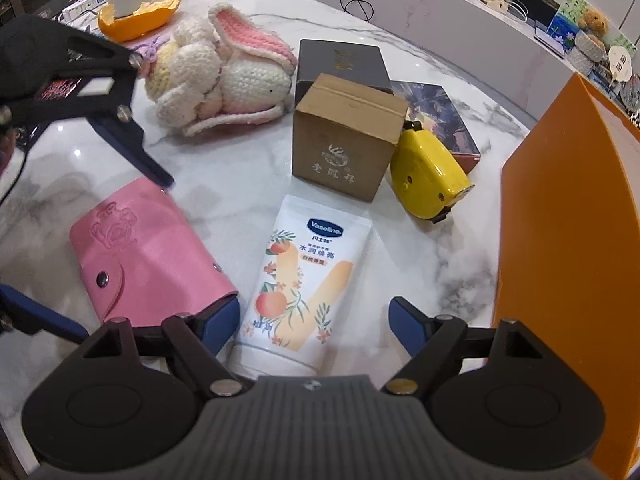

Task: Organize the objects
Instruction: 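Grasp the pink wallet with the left tool while the right tool grasps the Vaseline tube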

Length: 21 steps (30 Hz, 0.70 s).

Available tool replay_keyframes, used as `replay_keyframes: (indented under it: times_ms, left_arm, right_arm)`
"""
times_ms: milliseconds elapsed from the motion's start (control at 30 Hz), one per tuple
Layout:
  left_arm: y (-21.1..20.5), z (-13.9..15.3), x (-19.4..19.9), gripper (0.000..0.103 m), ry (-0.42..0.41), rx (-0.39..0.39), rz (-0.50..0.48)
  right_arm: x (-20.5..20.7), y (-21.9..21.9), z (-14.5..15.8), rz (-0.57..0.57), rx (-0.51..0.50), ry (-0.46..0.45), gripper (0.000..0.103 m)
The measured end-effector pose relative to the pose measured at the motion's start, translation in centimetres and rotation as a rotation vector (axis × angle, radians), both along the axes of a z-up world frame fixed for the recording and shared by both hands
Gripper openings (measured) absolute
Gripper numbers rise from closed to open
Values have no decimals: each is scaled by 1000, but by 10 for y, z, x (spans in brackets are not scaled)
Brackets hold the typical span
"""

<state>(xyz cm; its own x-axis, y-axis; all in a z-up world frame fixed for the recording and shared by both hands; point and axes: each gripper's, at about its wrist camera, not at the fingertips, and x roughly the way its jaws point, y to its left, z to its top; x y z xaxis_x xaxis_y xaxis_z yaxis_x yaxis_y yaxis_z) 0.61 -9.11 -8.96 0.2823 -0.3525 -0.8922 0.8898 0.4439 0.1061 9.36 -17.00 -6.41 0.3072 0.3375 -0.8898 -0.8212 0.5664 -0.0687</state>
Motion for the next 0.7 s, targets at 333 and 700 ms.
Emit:
replay_keyframes:
  times_ms: [333, 700]
  left_arm:
    - [17, -10, 20, 103, 114, -9, 150]
    - [19, -4, 7, 99, 111, -44, 367]
  right_arm:
    - [2, 4, -1, -59, 42, 13, 78]
    - [-6, 3, 6, -53, 26, 37, 53]
